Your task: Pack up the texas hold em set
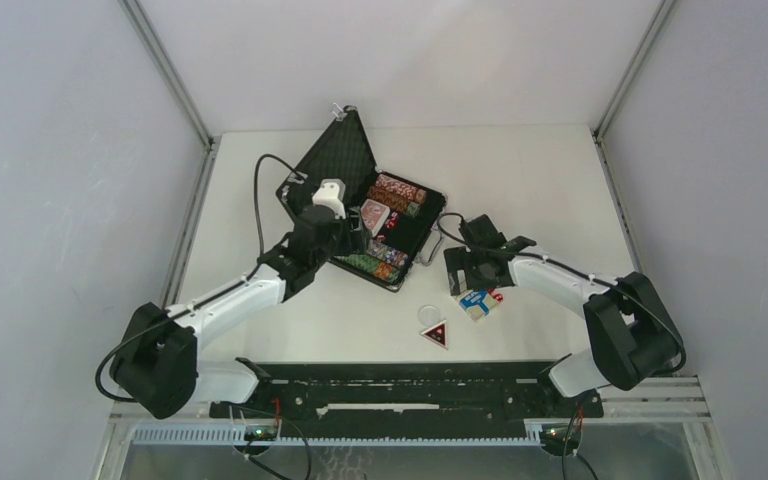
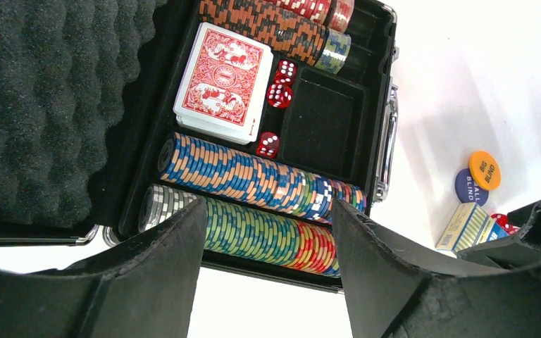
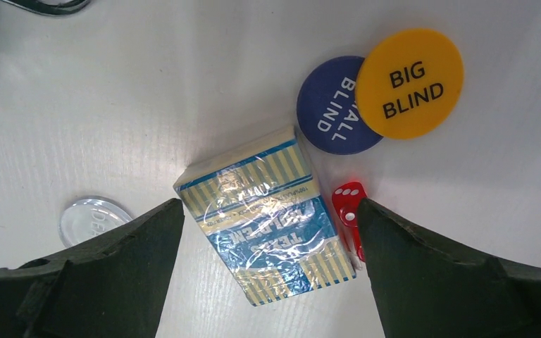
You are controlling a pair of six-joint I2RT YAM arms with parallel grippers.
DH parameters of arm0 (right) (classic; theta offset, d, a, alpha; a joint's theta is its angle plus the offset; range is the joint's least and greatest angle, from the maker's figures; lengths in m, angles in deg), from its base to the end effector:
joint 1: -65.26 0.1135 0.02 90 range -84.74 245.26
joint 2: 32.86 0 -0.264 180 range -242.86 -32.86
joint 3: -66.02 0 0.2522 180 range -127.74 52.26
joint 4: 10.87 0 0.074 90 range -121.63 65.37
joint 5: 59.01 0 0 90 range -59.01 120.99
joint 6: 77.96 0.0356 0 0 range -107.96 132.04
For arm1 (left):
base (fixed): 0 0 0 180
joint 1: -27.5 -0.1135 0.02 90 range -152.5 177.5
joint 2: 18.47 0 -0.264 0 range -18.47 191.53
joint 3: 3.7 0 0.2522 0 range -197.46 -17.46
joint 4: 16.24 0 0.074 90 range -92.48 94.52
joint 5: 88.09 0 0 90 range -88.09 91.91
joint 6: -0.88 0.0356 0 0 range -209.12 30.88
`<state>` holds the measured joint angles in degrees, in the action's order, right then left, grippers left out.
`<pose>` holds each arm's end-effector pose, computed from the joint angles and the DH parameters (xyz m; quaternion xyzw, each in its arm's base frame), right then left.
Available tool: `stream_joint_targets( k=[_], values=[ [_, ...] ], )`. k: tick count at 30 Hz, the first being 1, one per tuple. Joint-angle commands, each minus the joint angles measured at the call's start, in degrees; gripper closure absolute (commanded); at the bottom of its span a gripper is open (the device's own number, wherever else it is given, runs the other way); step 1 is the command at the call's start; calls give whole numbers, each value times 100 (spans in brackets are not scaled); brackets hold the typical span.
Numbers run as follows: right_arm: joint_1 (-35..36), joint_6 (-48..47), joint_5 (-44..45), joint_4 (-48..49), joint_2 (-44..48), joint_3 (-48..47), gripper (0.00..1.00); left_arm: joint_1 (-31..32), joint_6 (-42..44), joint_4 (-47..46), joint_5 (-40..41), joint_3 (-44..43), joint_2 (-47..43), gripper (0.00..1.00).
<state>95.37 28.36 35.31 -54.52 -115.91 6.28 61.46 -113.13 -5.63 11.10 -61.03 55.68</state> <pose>0.2284 0.1294 0.1750 -0.1101 0.9730 0.0447 0.1980 0.2405 -0.1551 0.2442 0.0324 0.8522 -0.1909 0.4860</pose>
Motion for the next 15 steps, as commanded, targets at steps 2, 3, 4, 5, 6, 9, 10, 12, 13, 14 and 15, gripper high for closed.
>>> stream_joint_targets(
  k=[2,3,4,5,6,9,10,12,13,14,15],
  values=[
    [196,-242,-120,-175,-241,-42,0,1,-25,-238,-34,-77,49,31],
    [219,-249,-94,-184,-246,-46,0,0,-25,-228,-24,-83,61,30],
    [239,-235,-75,-198,-213,-63,0,-3,-25,-238,-3,-83,82,31],
    [272,-234,-37,-189,-146,-84,0,2,-29,-238,28,-84,101,30],
    [321,-234,1,-175,-49,-129,0,-9,-44,-233,77,-86,102,30],
    [421,-292,152,113,308,-303,0,-98,-182,-193,149,-82,47,31],
    [389,-283,110,176,352,-446,0,-157,-237,-186,134,-78,16,30],
    [241,-270,-37,314,260,-792,0,-269,-320,-166,175,-52,-49,32],
    [132,-263,-142,363,127,-1023,2,-300,-331,-149,221,-48,-77,33],
    [13,-256,-205,372,-70,-1285,6,-319,-330,-123,280,-35,-109,34],
    [-124,-247,-233,345,-274,-1561,13,-324,-313,-97,349,-21,-130,37]
  ],
)
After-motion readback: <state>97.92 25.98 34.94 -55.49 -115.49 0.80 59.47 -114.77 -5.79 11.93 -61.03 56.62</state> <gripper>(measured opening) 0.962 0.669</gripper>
